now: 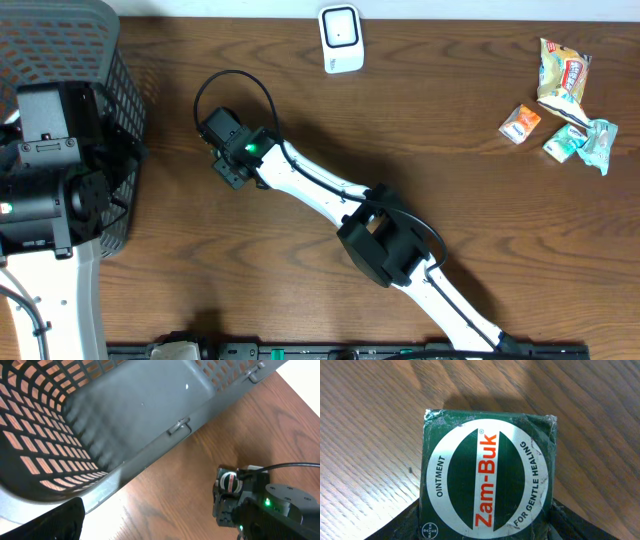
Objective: Scan the item barcode
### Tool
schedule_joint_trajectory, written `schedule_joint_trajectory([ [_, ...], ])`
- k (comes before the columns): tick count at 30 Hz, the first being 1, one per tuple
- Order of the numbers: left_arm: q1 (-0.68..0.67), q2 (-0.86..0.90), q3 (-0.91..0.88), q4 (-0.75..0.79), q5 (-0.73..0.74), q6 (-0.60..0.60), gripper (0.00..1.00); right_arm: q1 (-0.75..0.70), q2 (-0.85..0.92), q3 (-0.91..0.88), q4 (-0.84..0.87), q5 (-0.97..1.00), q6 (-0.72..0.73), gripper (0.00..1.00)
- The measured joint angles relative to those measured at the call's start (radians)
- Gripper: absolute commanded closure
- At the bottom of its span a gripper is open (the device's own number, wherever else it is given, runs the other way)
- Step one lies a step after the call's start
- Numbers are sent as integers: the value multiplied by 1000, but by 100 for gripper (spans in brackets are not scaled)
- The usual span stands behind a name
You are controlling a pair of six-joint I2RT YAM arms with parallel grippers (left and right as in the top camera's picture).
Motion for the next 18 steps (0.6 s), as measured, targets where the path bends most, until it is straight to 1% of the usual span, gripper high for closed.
schedule_joint_trajectory([
  [4,0,0,0,0,0,0,2,-1,-12,12,-109,86,0,41],
  [5,0,0,0,0,0,0,2,-5,-21,13,-165,117,0,44],
  [6,0,0,0,0,0,0,2,-8,-24,12,-185,129,-1,45],
  [8,0,0,0,0,0,0,2,-42,-38,10,-299,195,-1,44],
  [10,0,0,0,1,0,0,2,-74,-46,10,-378,218,-2,44],
  [11,0,0,0,0,0,0,2,-107,-60,4,-458,230,-2,43],
  [13,0,0,0,0,0,0,2,-137,-77,0,-499,242,-6,40],
  [14,0,0,0,0,0,0,2,-158,-88,0,-534,246,-16,37],
  [16,0,0,0,0,0,0,2,-193,-118,-1,-603,254,-44,15],
  [17,0,0,0,0,0,0,2,-211,-137,-1,-627,257,-60,6],
  [18,0,0,0,0,0,0,2,-227,-157,-1,-652,264,-76,6],
])
